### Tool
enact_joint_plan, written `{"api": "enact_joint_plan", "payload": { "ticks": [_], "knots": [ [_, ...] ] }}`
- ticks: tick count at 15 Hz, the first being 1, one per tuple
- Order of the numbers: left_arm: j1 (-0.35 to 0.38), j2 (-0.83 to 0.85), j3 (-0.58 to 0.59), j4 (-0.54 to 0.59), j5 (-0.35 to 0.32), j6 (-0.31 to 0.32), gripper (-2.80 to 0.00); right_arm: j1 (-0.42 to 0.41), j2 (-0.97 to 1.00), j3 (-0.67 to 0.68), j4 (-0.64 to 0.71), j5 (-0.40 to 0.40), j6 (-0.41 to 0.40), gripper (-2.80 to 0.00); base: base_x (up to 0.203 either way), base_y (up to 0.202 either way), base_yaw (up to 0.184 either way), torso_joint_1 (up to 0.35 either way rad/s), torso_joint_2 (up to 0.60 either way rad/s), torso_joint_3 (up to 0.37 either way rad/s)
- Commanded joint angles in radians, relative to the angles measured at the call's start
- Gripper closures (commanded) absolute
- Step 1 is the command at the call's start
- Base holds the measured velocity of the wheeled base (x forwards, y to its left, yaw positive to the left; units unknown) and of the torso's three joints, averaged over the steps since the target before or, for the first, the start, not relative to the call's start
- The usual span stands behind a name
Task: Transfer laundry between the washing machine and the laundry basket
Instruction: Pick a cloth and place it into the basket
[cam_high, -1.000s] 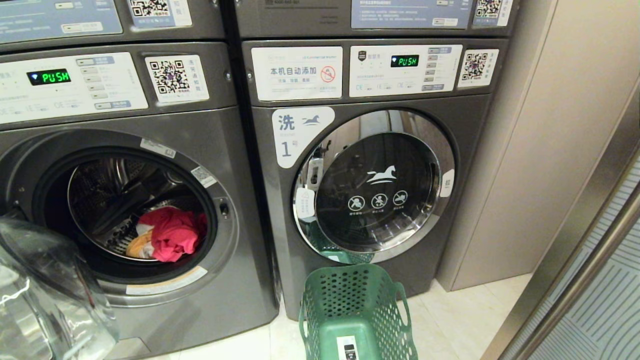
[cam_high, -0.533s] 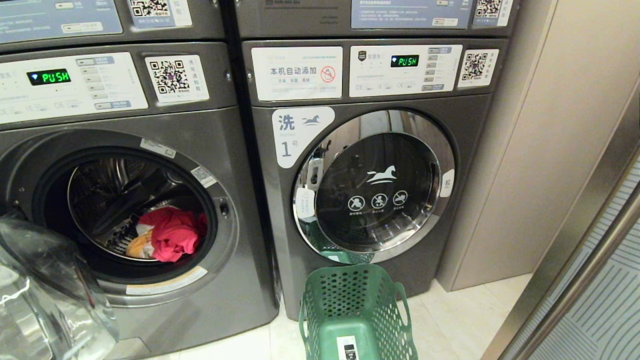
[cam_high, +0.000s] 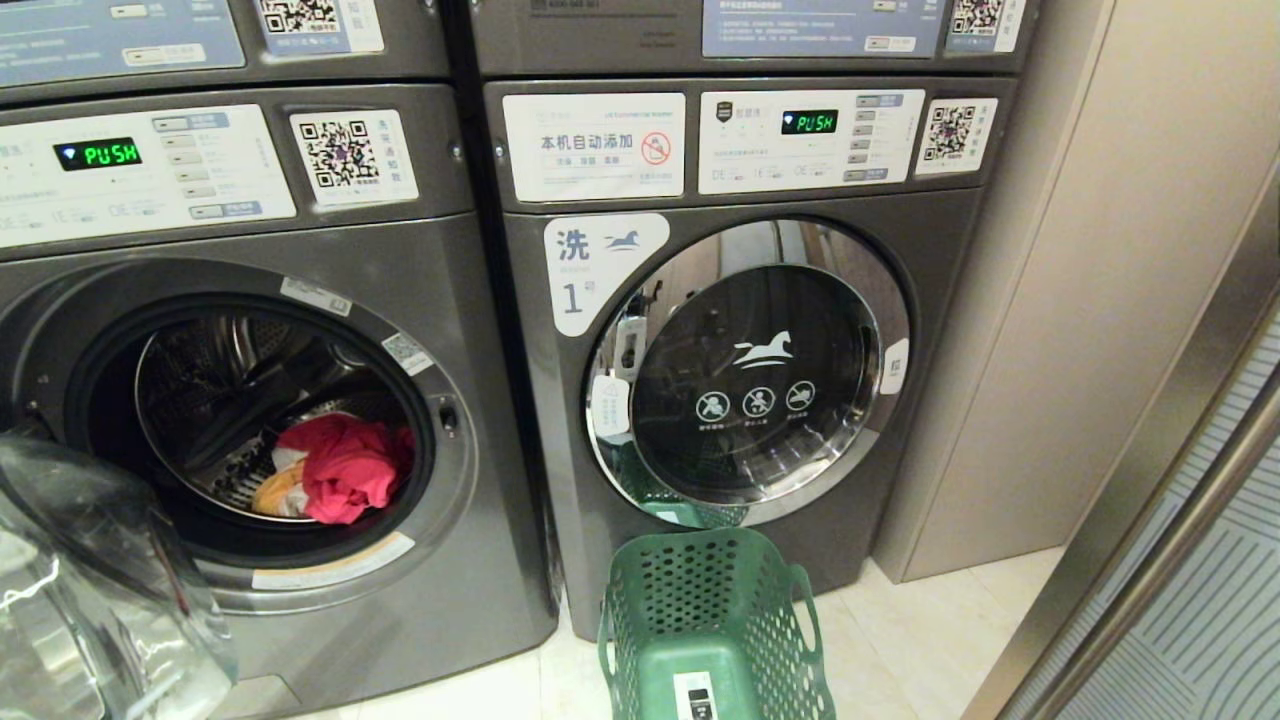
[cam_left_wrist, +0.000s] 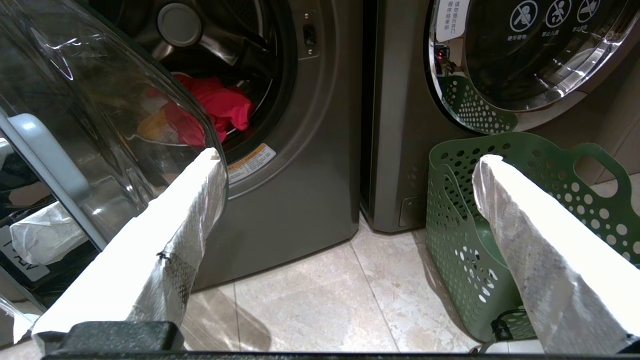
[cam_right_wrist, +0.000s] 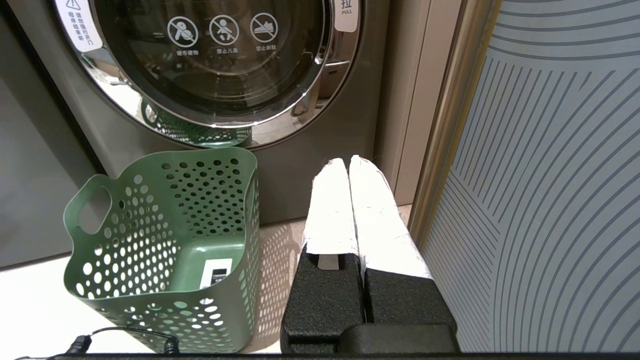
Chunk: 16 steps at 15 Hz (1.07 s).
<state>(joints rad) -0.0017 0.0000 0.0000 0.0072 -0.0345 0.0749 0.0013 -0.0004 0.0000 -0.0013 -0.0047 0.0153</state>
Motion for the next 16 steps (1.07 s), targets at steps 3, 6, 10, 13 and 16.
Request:
{"api": "enact_joint_plan", "payload": {
  "ticks": [3, 6, 10, 13, 16],
  "knots": [
    [0.000, 0.000, 0.000, 0.000, -0.001, 0.000, -2.80, 0.000, 0.000, 0.000, 0.000, 0.000, 0.000, 0.00, 0.000, 0.000, 0.000, 0.000, 0.00, 0.000],
    [0.000, -0.002, 0.000, 0.000, -0.001, 0.000, -2.80, 0.000, 0.000, 0.000, 0.000, 0.000, 0.000, 0.00, 0.000, 0.000, 0.000, 0.000, 0.00, 0.000],
    [0.000, -0.002, 0.000, 0.000, 0.001, 0.000, -2.80, 0.000, 0.000, 0.000, 0.000, 0.000, 0.000, 0.00, 0.000, 0.000, 0.000, 0.000, 0.00, 0.000],
    [0.000, -0.002, 0.000, 0.000, 0.000, 0.000, -2.80, 0.000, 0.000, 0.000, 0.000, 0.000, 0.000, 0.00, 0.000, 0.000, 0.000, 0.000, 0.00, 0.000],
    [0.000, -0.001, 0.000, -0.001, 0.000, 0.000, -2.80, 0.000, 0.000, 0.000, 0.000, 0.000, 0.000, 0.00, 0.000, 0.000, 0.000, 0.000, 0.00, 0.000]
  ]
}}
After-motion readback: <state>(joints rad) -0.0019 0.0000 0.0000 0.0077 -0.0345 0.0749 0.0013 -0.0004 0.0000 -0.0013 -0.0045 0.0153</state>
